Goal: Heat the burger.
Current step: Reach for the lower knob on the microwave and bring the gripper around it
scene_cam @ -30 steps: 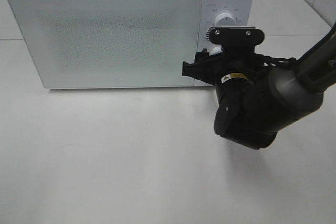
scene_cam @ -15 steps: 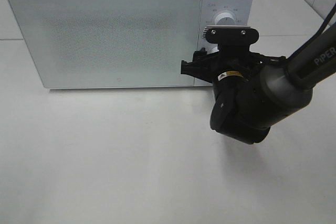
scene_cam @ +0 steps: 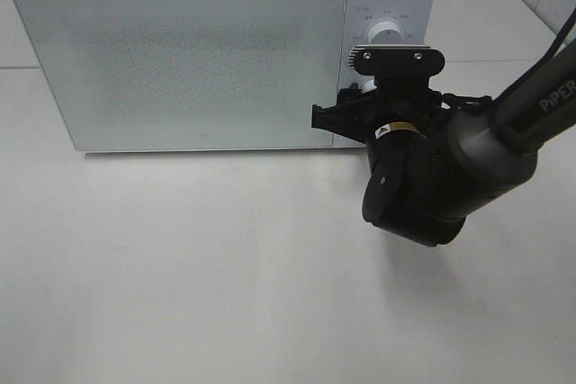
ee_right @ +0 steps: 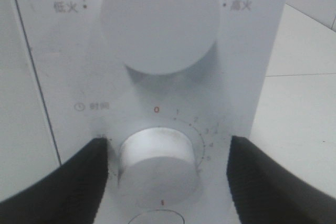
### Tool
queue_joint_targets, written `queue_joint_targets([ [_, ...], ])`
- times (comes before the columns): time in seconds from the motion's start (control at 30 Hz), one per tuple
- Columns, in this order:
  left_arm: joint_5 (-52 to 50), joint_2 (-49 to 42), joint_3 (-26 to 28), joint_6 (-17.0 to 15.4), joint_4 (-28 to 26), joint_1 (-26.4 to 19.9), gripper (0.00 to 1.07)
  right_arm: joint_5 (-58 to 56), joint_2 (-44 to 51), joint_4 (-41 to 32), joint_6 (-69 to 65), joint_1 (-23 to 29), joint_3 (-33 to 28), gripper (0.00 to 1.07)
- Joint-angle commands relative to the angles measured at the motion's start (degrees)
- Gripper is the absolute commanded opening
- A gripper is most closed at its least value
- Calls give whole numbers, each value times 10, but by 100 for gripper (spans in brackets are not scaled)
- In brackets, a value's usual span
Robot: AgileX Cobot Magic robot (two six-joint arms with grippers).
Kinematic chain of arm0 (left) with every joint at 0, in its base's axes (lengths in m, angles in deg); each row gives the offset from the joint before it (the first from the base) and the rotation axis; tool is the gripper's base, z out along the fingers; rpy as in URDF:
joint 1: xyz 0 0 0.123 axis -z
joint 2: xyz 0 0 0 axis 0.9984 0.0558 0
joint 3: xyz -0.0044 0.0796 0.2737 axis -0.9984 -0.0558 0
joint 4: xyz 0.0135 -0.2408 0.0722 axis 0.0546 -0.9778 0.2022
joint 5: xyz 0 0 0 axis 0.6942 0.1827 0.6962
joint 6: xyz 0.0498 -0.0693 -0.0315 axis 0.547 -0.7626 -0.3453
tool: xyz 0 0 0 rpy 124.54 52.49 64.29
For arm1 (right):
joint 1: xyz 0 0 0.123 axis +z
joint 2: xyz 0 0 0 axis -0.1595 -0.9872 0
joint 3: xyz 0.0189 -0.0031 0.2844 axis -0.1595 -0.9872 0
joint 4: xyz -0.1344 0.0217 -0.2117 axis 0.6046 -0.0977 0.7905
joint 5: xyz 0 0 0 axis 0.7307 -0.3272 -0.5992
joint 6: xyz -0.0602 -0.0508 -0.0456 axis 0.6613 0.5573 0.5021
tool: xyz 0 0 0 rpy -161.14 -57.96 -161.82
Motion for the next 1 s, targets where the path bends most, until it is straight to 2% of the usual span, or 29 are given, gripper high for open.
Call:
queue_joint_targets([
  [0.03, -9, -3, -2, -1, -3, 1, 100, 65, 1, -3, -1, -7, 5, 45],
  [0.07, -9, -3, -2, -1, -3, 1, 100, 65, 1, -3, -8, -7, 5, 39],
  [0.1, -9, -3, -2, -1, -3, 1, 100, 65, 1, -3, -8, -7, 5, 39],
  [0.13, -9, -3, -2, -1, -3, 1, 100, 64, 1, -3, -16, -7, 5, 28],
  [0.17, -9, -3, -2, -1, -3, 1, 100, 61, 1, -3, -19, -7, 5, 22],
  [0.2, -9, -3, -2, -1, -3, 1, 100, 61, 1, -3, -19, -7, 5, 22],
  [0.23, -9, -3, -2, -1, -3, 1, 100, 62, 1, -3, -23, -7, 5, 13],
  [0.27, -9, -3, -2, -1, -3, 1, 100, 62, 1, -3, -23, -7, 5, 13],
  [0.33, -9, -3, -2, -1, -3, 1, 100, 62, 1, -3, -29, -7, 5, 6],
  [0.83, -9, -3, -2, -1, -3, 1, 100, 62, 1, -3, -30, -7, 5, 5],
  [1.0, -9, -3, -2, -1, -3, 1, 100, 62, 1, -2, -50, -7, 5, 0],
])
